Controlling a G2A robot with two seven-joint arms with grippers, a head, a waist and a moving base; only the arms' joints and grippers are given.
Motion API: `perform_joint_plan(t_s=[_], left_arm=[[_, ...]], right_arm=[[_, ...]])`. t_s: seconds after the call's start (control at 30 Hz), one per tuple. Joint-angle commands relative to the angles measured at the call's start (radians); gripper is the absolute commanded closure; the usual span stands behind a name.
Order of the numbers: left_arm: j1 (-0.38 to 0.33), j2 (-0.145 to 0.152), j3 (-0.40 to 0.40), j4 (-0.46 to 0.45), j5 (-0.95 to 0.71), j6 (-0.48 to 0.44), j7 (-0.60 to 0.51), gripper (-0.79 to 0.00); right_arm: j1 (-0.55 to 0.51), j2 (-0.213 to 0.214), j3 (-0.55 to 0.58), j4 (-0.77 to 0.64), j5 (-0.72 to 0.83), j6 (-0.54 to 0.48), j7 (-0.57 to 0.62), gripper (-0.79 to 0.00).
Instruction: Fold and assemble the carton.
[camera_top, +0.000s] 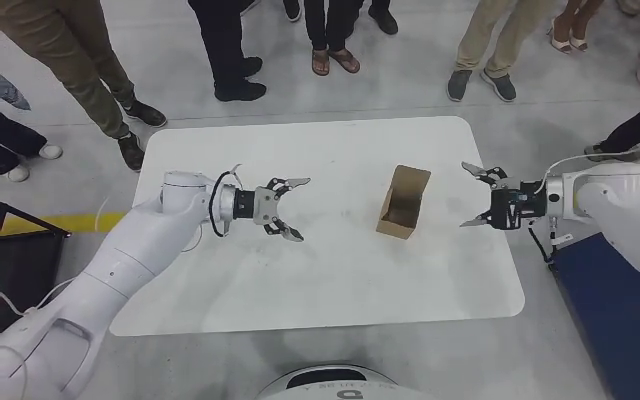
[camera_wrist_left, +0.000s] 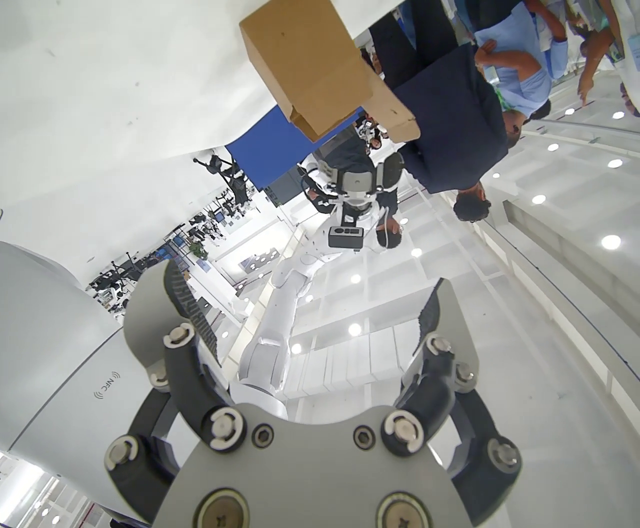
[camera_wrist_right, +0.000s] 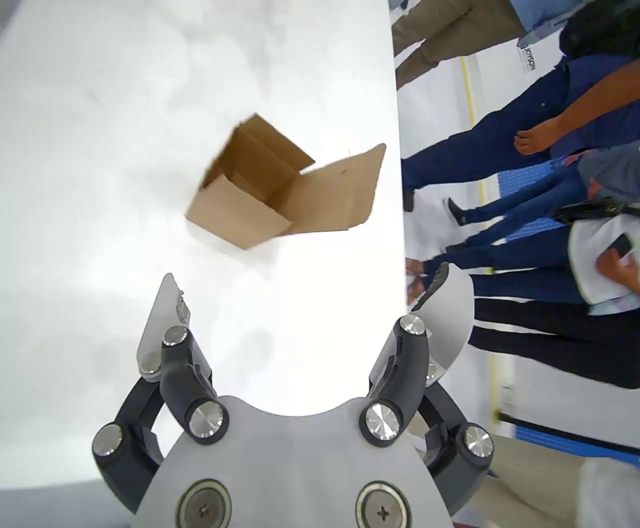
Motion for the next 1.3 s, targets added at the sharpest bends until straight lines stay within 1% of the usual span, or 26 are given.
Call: perform_joint_plan(t_s=[0.0, 0.2, 0.23, 0.27, 0.3, 0.33, 0.37, 0.4, 0.43, 0.5, 0.53, 0.57, 0.6, 0.63, 0.67, 0.73, 0.8, 0.87, 0.9, 0.93, 0.97, 1.07, 1.17, 1.27], left_arm=[[0.000, 0.000, 0.000, 0.000, 0.000, -0.001, 0.000, -0.785], [0.000, 0.000, 0.000, 0.000, 0.000, -0.001, 0.000, -0.785], [0.000, 0.000, 0.000, 0.000, 0.000, -0.001, 0.000, -0.785], [0.003, 0.000, -0.001, -0.001, -0.001, -0.006, 0.005, -0.785], [0.013, -0.001, -0.004, -0.006, -0.004, -0.020, 0.021, -0.785], [0.020, -0.001, -0.007, -0.011, -0.005, -0.025, 0.029, -0.785], [0.027, 0.000, -0.012, -0.014, -0.006, -0.027, 0.032, -0.785], [0.034, 0.001, -0.018, -0.013, -0.006, -0.030, 0.032, -0.785], [0.041, 0.003, -0.024, -0.013, -0.005, -0.032, 0.031, -0.785], [0.054, 0.009, -0.039, -0.015, 0.001, -0.033, 0.024, -0.785], [0.061, 0.012, -0.048, -0.013, 0.005, -0.033, 0.020, -0.785], [0.067, 0.016, -0.057, -0.013, 0.009, -0.032, 0.017, -0.785], [0.073, 0.020, -0.068, -0.014, 0.011, -0.033, 0.013, -0.785], [0.079, 0.024, -0.080, -0.015, 0.013, -0.034, 0.009, -0.785], [0.085, 0.028, -0.092, -0.019, 0.016, -0.036, 0.006, -0.785], [0.099, 0.036, -0.113, -0.029, 0.023, -0.037, -0.002, -0.785], [0.113, 0.044, -0.133, -0.039, 0.032, -0.036, -0.005, -0.785], [0.127, 0.051, -0.152, -0.048, 0.039, -0.033, -0.010, -0.785], [0.134, 0.054, -0.161, -0.051, 0.041, -0.032, -0.011, -0.785], [0.140, 0.057, -0.171, -0.054, 0.044, -0.031, -0.014, -0.785], [0.145, 0.061, -0.180, -0.057, 0.047, -0.029, -0.016, -0.785], [0.160, 0.068, -0.203, -0.068, 0.054, -0.024, -0.020, -0.785], [0.173, 0.072, -0.220, -0.078, 0.055, -0.017, -0.019, -0.785], [0.178, 0.073, -0.226, -0.080, 0.054, -0.013, -0.019, -0.785]], right_arm=[[0.003, 0.000, 0.000, -0.003, -0.011, 0.006, 0.005, -0.785], [-0.001, -0.001, -0.001, -0.002, -0.002, 0.010, 0.004, -0.785], [-0.018, -0.008, -0.007, 0.005, 0.045, 0.016, -0.017, -0.785], [-0.041, -0.020, -0.028, 0.022, 0.085, -0.017, -0.062, -0.785], [-0.039, -0.033, -0.037, 0.074, 0.060, -0.004, 0.007, -0.785], [-0.041, -0.053, -0.052, 0.079, 0.067, -0.002, 0.052, -0.785], [-0.045, -0.076, -0.065, 0.099, 0.120, -0.009, 0.035, -0.785], [-0.040, -0.098, -0.077, 0.140, 0.119, 0.009, 0.084, -0.785], [-0.031, -0.121, -0.089, 0.149, 0.113, 0.022, 0.126, -0.785], [-0.023, -0.167, -0.102, 0.202, 0.186, 0.044, 0.120, -0.785], [-0.010, -0.189, -0.111, 0.228, 0.176, 0.061, 0.162, -0.785], [-0.003, -0.212, -0.116, 0.246, 0.213, 0.065, 0.165, -0.785], [-0.001, -0.234, -0.124, 0.278, 0.253, 0.046, 0.168, -0.785], [0.015, -0.255, -0.133, 0.301, 0.243, 0.046, 0.207, -0.785], [0.023, -0.276, -0.139, 0.319, 0.258, 0.055, 0.224, -0.760], [0.039, -0.315, -0.151, 0.359, 0.284, 0.049, 0.233, -0.668], [0.053, -0.351, -0.165, 0.391, 0.290, 0.044, 0.245, -0.606], [0.073, -0.387, -0.179, 0.413, 0.277, 0.037, 0.255, -0.646], [0.082, -0.405, -0.190, 0.414, 0.266, 0.024, 0.258, -0.600], [0.092, -0.423, -0.197, 0.416, 0.262, 0.012, 0.257, -0.573], [0.100, -0.441, -0.204, 0.414, 0.255, 0.011, 0.255, -0.576], [0.120, -0.489, -0.226, 0.412, 0.230, -0.002, 0.251, -0.520], [0.135, -0.533, -0.240, 0.421, 0.225, -0.016, 0.238, -0.560], [0.146, -0.558, -0.231, 0.478, 0.237, -0.020, 0.186, -0.591]])
